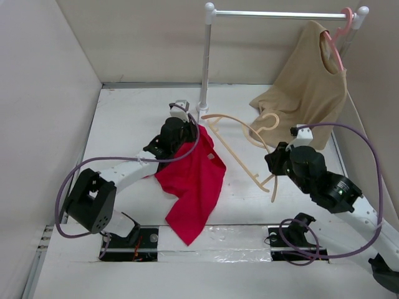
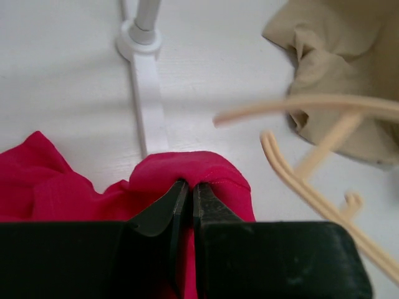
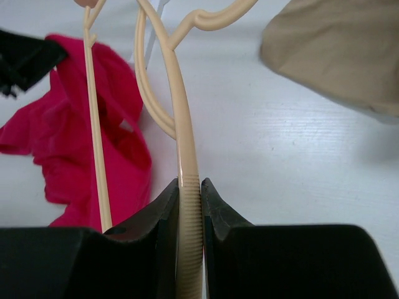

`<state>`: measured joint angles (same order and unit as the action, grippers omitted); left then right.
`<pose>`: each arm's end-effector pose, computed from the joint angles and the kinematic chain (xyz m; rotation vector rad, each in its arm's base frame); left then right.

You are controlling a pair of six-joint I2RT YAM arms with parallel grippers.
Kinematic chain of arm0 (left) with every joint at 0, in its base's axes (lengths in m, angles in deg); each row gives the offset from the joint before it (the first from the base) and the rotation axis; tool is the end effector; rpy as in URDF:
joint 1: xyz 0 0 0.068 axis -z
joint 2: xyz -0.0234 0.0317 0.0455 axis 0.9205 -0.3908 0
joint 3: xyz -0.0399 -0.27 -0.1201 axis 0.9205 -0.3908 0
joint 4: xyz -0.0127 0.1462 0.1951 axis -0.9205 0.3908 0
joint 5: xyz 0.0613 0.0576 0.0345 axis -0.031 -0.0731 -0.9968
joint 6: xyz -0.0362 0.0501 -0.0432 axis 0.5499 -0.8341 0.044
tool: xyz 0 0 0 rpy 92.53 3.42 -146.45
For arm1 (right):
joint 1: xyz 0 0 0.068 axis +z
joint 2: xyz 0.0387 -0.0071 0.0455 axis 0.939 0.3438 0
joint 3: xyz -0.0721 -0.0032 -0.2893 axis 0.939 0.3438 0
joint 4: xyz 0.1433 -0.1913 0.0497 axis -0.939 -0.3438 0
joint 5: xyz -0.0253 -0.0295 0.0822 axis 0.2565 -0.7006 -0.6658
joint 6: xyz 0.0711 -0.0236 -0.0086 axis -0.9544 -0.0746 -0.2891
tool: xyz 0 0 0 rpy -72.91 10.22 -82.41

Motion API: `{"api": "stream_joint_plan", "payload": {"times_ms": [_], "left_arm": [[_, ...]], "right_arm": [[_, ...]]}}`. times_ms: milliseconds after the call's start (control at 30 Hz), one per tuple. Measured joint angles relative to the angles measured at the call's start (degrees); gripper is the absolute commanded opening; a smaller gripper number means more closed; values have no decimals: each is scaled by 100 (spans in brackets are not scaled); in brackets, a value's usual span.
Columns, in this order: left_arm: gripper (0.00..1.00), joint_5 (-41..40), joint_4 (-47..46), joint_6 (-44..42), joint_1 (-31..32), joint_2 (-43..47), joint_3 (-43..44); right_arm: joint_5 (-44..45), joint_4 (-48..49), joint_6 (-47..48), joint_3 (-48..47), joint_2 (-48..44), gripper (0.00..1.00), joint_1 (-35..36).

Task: Place the t-shirt on the hanger

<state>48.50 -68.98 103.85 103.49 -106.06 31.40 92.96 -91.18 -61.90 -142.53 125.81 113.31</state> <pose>0.2744 -0.1922 0.3028 0.1387 1.7826 -0.6114 0.1068 0.0630 0.3560 0.0226 1.9973 0.3566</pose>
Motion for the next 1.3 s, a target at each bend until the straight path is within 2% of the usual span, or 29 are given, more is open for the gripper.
{"api": "stream_joint_plan", "payload": {"times_ms": [200,433,833,1067,1300], "left_arm": [[0,149,20,42,-413,-328,302],[0,153,153,24,-476,-577,566],[0,168,282,11,-544,-564,599],[0,-83,560,-74,-601,-350,710],[0,-50,660,-105,-614,-328,968]], "right_arm": [[63,-498,-424,-13,-267,0,734],[573,-874,-741,-197,214,0,1410],[1137,-1071,-1019,-205,573,0,1602],[1534,-1281,-1049,-501,804,0,1628],[1495,-1276,-935,-590,946,0,1714]]}}
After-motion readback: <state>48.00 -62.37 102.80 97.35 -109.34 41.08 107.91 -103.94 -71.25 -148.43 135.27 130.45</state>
